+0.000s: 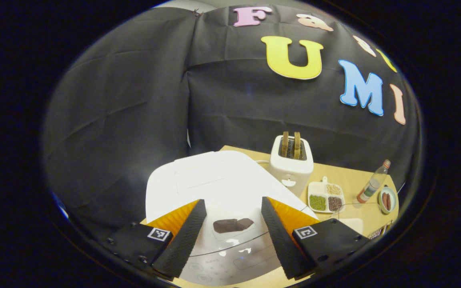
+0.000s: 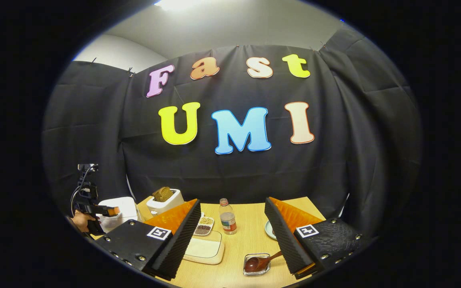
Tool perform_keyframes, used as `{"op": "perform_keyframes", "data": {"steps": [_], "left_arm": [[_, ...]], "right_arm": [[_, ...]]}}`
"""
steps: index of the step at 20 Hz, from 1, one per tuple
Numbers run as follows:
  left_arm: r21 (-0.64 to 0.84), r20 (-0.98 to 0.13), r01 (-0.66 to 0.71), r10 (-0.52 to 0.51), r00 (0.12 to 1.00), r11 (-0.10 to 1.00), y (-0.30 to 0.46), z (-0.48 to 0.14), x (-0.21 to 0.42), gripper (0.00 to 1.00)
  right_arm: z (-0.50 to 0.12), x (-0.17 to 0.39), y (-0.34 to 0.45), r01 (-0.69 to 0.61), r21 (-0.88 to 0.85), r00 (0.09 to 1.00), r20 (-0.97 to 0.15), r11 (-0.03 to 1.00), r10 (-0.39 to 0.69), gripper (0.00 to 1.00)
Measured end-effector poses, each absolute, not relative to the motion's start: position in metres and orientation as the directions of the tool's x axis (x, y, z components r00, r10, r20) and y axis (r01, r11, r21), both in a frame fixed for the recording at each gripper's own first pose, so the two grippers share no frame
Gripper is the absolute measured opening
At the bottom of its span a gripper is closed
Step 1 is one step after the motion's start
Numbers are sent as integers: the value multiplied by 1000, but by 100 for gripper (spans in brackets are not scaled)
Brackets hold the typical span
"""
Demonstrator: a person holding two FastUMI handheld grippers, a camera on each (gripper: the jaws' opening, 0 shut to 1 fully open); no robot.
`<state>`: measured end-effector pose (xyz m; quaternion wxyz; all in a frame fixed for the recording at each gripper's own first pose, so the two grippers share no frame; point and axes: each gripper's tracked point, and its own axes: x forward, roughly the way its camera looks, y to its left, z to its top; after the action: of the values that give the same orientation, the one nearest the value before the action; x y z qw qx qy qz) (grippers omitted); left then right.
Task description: Close the left gripper, press the button to open the rice cooker; take a wooden spoon from the chopstick holder with the right hand, scoop a spoonful of rice and pour it into the rice cooker, then put the wooden spoon back into the chopstick holder.
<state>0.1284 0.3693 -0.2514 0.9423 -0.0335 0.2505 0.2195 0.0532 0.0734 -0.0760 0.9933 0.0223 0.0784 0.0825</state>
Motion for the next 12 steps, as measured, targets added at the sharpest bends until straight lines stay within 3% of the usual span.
{"op": "perform_keyframes", "data": {"steps": [6,12], "left_arm": [[27,-259,-324,320,912,946,288,-124,124,96],[6,-96,-180,180,979,984,169,-28,90,93]], "right_arm": [[-52,49,67,-168,44,980,-103,985,172,98],[-26,54,53,-165,32,983,-78,986,167,98]]}}
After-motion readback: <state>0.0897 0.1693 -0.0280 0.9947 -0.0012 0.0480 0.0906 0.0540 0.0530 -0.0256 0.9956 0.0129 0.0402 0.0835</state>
